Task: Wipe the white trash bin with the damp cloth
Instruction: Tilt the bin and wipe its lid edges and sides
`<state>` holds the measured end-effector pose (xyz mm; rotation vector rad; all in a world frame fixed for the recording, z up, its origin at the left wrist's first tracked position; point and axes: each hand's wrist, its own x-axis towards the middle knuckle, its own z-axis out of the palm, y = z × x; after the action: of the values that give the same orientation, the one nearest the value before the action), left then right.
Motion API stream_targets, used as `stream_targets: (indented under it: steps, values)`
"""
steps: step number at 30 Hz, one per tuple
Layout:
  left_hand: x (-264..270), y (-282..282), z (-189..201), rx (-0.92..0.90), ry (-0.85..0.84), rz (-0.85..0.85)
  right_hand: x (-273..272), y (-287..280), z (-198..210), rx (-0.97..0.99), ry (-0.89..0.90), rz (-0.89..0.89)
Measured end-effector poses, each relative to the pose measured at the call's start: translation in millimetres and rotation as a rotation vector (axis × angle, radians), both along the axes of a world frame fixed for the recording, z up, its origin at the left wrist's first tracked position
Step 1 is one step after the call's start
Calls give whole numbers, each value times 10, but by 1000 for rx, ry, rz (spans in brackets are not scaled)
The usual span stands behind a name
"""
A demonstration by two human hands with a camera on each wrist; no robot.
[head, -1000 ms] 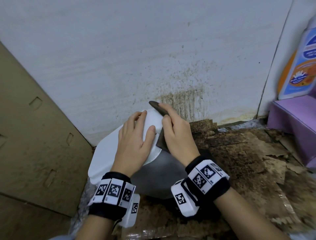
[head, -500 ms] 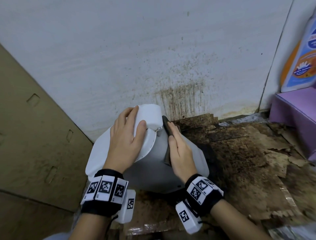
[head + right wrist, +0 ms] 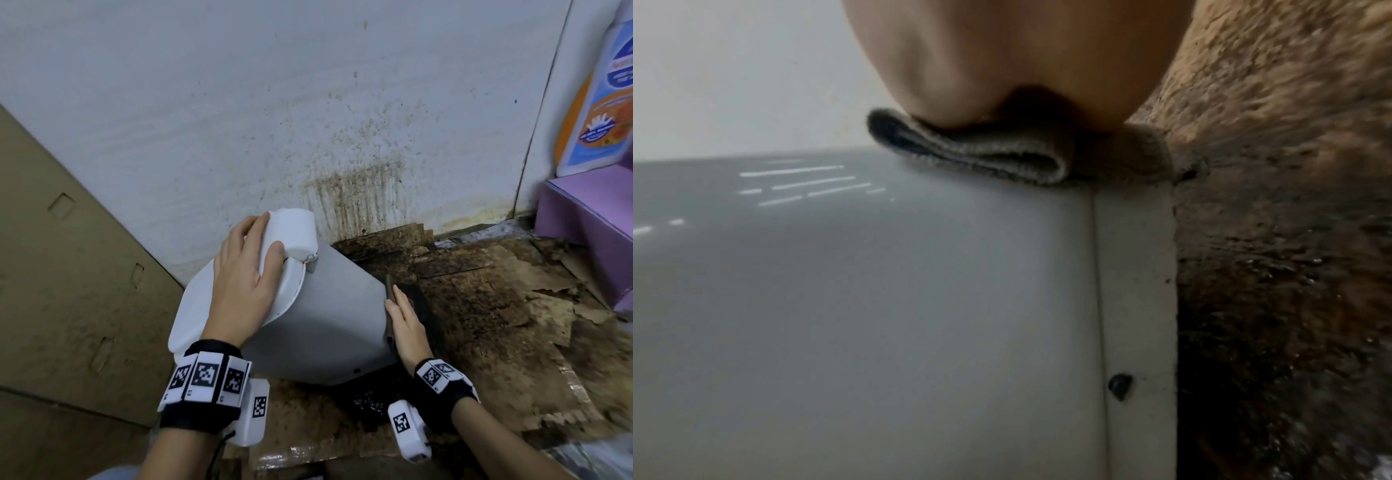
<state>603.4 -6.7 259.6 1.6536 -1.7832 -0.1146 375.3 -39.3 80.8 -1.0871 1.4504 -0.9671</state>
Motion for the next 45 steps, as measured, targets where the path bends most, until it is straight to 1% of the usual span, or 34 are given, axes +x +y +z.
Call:
stream_targets:
  steps: [4, 8, 11, 14, 18, 20, 21, 23, 24, 27, 29, 34, 37, 40, 45]
  values:
    - [-25, -5, -2, -6, -7, 1, 25, 9, 32, 22, 19, -53]
    - [-24, -19, -7, -9, -16, 12, 130, 65, 204, -31, 49, -71]
    - [1, -22, -10, -5, -8, 20, 300, 138, 455, -126, 42, -44]
    - [-8, -14, -10, -5, -10, 20, 528, 220, 740, -279, 0, 1]
    - [-11, -6, -20, -13, -29, 19, 789, 294, 1054, -484, -40, 129]
    - [3, -6, -25, -12, -32, 23, 839, 308, 1119, -555, -31, 181]
    - [13, -6, -27, -10, -32, 26, 840, 301, 1110, -590, 4, 197]
    - [23, -4, -26, -7, -29, 29, 817, 272, 1036, -639, 80, 211]
    - [25, -7, -22, -5, -29, 26, 802, 248, 988, -641, 88, 206]
    - [16, -14, -12, 4, -24, 17, 722, 176, 836, -594, 33, 166]
    - [3, -15, -8, 7, -19, 13, 623, 132, 699, -524, 17, 127]
    - [-30, -15, -1, 13, -10, 12, 224, 57, 309, -199, 1, -5]
    - [-37, -16, 6, 13, -11, 13, 59, 27, 116, -71, 33, -44]
    - [-30, -17, 0, 9, -16, 13, 41, 25, 13, -4, 45, -91]
    - [-68, -22, -15, -4, -28, 8, 56, 18, -7, 23, 3, -139]
